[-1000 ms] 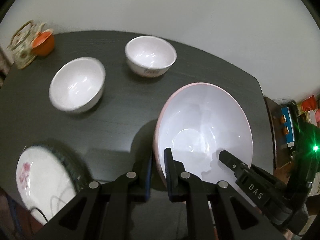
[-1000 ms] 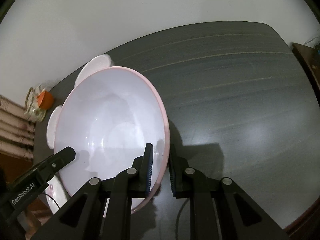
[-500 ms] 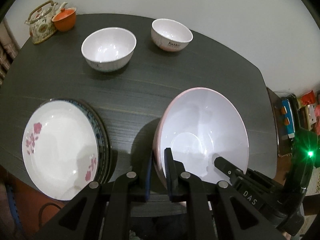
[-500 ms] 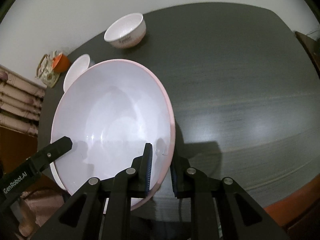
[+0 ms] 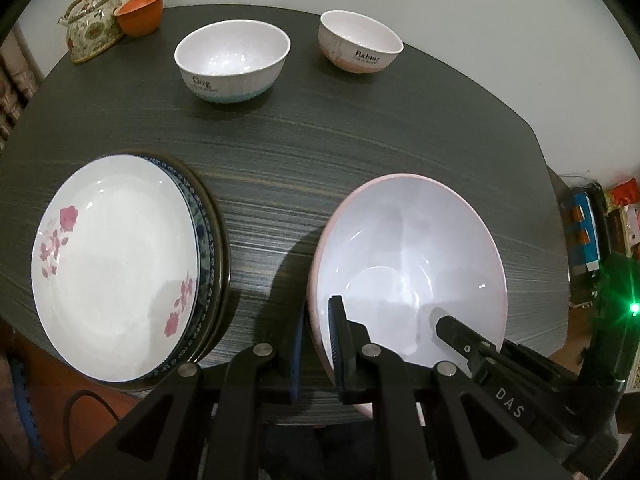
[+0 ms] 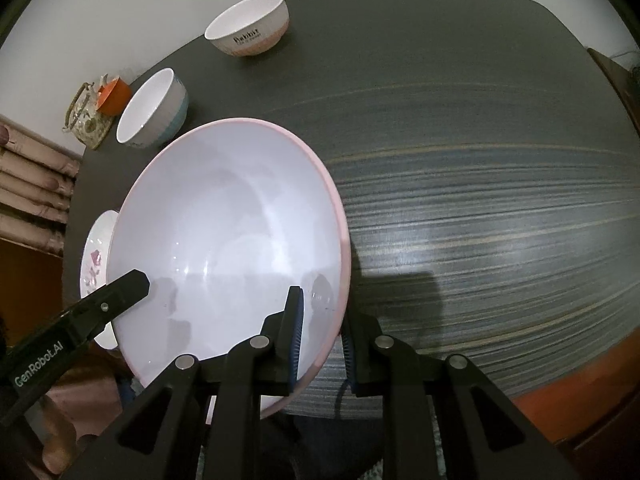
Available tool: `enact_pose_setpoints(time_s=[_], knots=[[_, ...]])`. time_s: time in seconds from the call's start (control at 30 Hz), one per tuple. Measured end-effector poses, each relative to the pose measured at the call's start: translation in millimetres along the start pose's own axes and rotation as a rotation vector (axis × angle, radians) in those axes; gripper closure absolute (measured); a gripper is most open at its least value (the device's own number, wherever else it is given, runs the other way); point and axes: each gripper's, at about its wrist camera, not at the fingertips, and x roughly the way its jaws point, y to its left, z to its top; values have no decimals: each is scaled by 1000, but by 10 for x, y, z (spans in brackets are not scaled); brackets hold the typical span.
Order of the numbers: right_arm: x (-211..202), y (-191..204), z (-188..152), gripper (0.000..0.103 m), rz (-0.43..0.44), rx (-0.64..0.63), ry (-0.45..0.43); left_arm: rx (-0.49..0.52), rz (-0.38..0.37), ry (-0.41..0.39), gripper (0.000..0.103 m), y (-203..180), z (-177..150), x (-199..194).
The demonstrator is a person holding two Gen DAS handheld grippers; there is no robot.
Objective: Organize plates and bowls
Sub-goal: 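Lift the pink-rimmed bowl with the right gripper and carry it beside the plates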
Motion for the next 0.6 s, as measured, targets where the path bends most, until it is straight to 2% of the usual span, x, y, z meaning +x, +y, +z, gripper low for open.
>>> enact_pose_setpoints(time_s=[0.6], knots=[[71,-2,-50,82,-2,-1,8,13,-5,9,91,-15,-19,133]])
